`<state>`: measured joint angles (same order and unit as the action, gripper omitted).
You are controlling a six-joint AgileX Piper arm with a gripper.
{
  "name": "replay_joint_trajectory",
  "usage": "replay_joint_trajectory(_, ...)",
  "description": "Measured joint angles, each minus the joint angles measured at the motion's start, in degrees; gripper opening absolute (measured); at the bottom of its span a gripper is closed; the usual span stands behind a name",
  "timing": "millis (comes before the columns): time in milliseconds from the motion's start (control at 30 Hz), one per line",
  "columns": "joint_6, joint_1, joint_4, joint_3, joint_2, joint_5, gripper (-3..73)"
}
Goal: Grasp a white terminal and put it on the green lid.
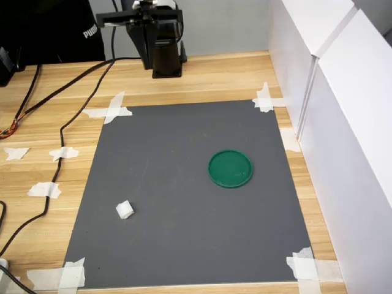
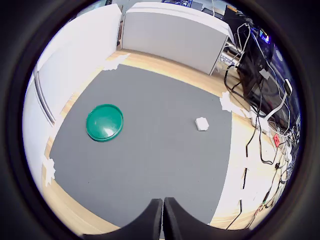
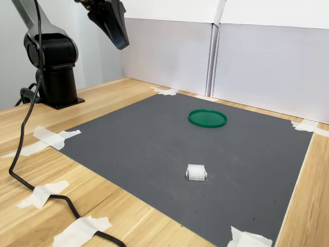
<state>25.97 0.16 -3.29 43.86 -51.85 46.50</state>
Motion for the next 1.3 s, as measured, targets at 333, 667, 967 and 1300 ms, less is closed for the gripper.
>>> replay_joint_trajectory(333,2.53,-0.53,-1.52,12.93,-12.21,8.55,22.4)
replay_joint_trajectory(667,9.89,-8.67,-2.53,22.69,-21.22,11.33,66.9)
replay_joint_trajectory(967,22.14,-10.44,-8.18,35.51,-33.03,21.86,69.8)
replay_joint_trajectory(1300,23.78,-10.44,-7.44,43.69,-44.25,18.02,69.8)
